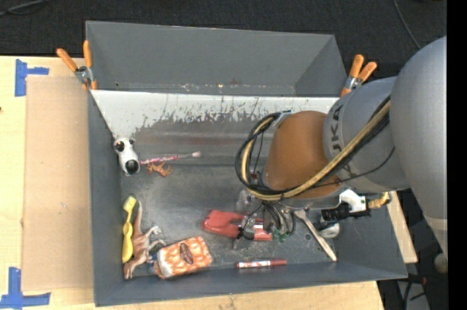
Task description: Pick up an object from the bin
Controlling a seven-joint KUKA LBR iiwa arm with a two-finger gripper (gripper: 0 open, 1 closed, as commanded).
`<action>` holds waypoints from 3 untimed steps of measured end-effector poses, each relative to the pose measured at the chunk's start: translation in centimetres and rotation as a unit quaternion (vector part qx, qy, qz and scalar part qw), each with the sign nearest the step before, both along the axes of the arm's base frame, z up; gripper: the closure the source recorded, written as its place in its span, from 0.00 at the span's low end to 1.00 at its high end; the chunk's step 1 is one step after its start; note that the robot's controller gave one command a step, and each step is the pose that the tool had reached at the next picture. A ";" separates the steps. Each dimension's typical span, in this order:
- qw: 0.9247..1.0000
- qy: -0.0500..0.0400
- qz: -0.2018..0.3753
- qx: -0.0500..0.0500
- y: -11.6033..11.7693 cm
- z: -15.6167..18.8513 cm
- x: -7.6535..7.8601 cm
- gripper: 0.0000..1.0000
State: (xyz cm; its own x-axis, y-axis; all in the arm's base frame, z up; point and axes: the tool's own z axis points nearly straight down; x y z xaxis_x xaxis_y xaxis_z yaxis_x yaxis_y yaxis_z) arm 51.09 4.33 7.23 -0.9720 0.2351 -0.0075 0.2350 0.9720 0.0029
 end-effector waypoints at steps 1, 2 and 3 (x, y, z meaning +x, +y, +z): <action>1.000 0.000 -0.001 0.000 0.0 0.0 0.0 1.00; 1.000 0.000 -0.001 0.000 0.0 0.0 0.0 1.00; 1.000 0.000 -0.002 0.000 0.0 0.0 0.0 1.00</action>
Offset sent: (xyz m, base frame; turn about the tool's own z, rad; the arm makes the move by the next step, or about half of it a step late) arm 0.0000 0.0000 0.0000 0.0000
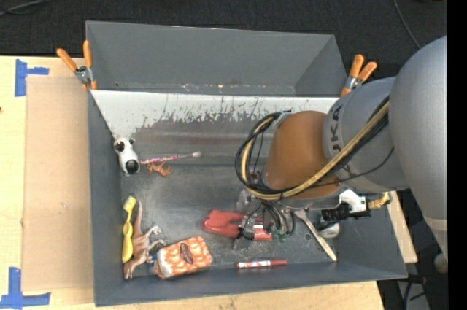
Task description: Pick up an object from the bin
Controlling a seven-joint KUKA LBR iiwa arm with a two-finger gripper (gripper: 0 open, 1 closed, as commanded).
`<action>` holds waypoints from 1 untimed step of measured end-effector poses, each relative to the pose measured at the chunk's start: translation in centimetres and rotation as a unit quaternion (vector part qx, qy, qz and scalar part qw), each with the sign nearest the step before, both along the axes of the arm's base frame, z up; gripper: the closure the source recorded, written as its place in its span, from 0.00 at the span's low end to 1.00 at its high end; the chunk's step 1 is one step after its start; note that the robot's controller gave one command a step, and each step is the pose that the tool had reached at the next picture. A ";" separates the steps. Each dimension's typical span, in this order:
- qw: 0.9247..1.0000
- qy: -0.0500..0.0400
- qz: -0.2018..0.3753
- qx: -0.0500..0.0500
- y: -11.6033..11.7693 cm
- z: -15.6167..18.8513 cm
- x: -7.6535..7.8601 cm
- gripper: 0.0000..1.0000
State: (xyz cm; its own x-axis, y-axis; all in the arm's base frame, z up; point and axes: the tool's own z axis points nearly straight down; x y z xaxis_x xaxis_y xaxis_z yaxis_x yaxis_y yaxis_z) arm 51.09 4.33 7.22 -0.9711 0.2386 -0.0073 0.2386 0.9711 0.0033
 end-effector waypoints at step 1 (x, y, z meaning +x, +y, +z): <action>1.000 0.000 0.000 0.000 0.0 0.0 0.0 1.00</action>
Offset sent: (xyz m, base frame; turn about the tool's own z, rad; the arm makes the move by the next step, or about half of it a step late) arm 0.0000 0.0000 0.0000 0.0000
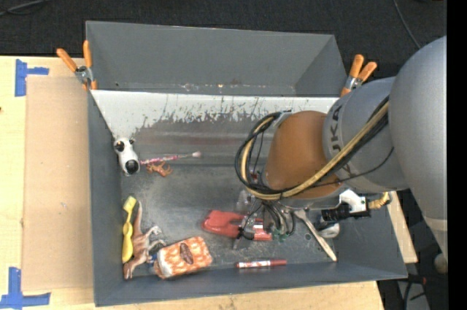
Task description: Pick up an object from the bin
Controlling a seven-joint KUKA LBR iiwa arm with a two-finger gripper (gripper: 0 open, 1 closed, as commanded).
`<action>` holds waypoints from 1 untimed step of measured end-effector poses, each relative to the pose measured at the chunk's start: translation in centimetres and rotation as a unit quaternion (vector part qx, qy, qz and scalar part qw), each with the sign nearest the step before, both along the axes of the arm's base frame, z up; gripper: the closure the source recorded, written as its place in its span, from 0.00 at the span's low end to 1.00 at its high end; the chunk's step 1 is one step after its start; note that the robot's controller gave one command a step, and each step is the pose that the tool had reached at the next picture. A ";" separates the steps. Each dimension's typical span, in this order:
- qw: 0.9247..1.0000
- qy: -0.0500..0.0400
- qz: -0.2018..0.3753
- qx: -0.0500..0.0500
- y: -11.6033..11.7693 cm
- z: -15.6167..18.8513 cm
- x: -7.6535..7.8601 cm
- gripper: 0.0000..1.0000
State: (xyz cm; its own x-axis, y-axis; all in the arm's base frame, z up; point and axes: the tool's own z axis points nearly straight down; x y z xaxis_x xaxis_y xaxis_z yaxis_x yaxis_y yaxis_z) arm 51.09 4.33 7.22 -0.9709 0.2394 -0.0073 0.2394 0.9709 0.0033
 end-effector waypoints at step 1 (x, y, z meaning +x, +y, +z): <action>1.000 0.001 0.000 0.000 0.1 -0.2 -0.1 0.00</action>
Offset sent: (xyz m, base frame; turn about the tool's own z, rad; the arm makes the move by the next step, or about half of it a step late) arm 0.0000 0.0000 0.0000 0.0000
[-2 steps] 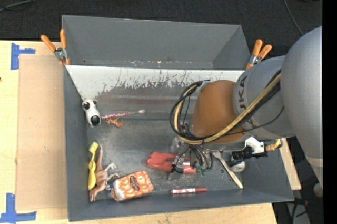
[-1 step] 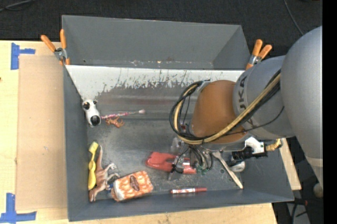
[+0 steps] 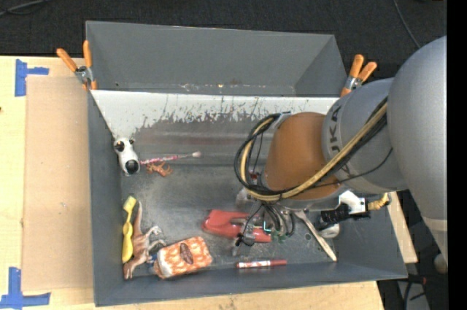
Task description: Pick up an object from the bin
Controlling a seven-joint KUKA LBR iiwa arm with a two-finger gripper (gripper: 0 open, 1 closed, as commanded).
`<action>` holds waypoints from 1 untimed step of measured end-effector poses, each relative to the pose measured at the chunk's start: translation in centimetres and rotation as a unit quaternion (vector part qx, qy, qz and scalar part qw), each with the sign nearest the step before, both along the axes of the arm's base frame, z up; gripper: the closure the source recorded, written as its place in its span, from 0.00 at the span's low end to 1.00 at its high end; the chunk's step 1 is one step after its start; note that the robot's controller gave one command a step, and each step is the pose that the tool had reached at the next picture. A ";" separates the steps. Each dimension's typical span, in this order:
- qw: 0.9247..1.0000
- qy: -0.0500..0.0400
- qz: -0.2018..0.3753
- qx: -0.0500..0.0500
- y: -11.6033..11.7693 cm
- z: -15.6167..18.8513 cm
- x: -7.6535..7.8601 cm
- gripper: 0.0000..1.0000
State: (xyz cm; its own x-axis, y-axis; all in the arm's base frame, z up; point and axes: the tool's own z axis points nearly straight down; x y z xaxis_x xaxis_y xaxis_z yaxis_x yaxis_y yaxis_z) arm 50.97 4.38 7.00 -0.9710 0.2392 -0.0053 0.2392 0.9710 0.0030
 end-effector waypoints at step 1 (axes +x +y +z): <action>1.000 0.000 -0.001 0.000 0.0 0.0 0.0 1.00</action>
Offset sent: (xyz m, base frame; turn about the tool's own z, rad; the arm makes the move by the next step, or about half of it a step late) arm 0.0000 0.0000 0.0000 0.0000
